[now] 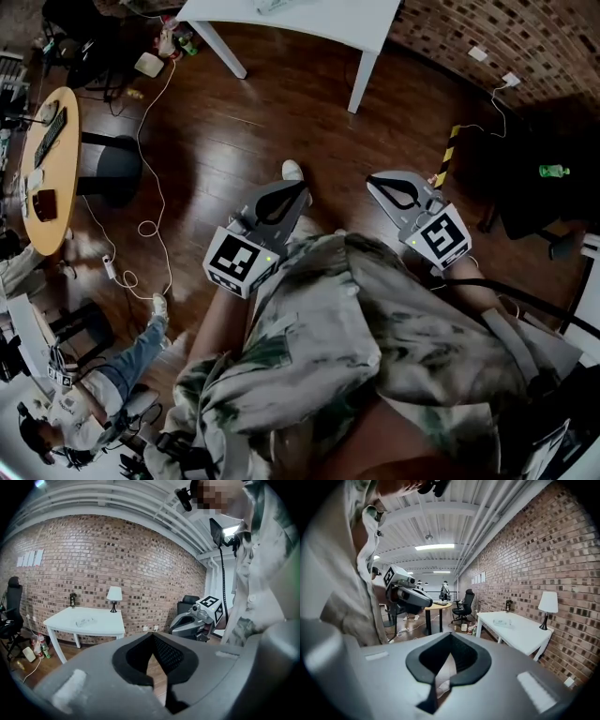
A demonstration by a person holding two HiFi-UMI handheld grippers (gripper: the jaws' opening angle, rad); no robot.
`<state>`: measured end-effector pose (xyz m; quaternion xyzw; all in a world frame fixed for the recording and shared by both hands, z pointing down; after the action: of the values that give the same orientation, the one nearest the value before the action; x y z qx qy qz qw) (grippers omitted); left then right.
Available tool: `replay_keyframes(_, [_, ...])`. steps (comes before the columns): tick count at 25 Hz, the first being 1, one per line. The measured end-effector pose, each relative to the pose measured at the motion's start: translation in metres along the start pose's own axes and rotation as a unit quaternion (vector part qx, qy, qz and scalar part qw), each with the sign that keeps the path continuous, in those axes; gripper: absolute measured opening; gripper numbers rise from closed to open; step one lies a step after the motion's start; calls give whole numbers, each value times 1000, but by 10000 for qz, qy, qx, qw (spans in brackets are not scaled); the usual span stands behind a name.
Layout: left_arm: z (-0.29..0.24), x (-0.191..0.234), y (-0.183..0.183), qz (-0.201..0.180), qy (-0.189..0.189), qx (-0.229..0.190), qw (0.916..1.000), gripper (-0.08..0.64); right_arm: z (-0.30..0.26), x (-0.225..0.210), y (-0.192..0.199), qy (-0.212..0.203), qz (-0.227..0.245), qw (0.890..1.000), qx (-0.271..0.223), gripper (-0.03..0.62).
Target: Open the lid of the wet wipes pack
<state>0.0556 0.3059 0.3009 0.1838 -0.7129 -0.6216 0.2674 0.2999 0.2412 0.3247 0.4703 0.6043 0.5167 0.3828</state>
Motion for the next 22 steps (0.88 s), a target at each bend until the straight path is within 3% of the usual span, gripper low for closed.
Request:
replay_keyframes(6, [-49, 108, -2, 322, 160, -12, 9994, 3, -61, -72, -11, 256, 48, 9994, 213, 8])
replay_keyframes(13, [-96, 243, -28, 202, 397, -91, 9990, 3, -163, -162, -34, 385, 208, 9985, 337, 8])
replay_keyframes(18, [-125, 314, -33, 234, 287, -22, 9993, 3, -228, -211, -38, 117, 523, 9980, 322, 8])
replay_keyframes(22, [-151, 356, -28, 432, -88, -69, 9990, 3, -267, -260, -31, -243, 684, 9968, 325, 8])
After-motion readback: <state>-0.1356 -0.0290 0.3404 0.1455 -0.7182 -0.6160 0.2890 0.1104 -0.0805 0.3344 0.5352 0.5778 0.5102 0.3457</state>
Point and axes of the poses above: the fingertips, and each gripper's own axes: z backward along the fingers, x to its left, y out of its underside, the point moved 10 cm from there along z, backward along the fingers, and after that the axes turned 13 degrees about -x, right-handed, at the moved point
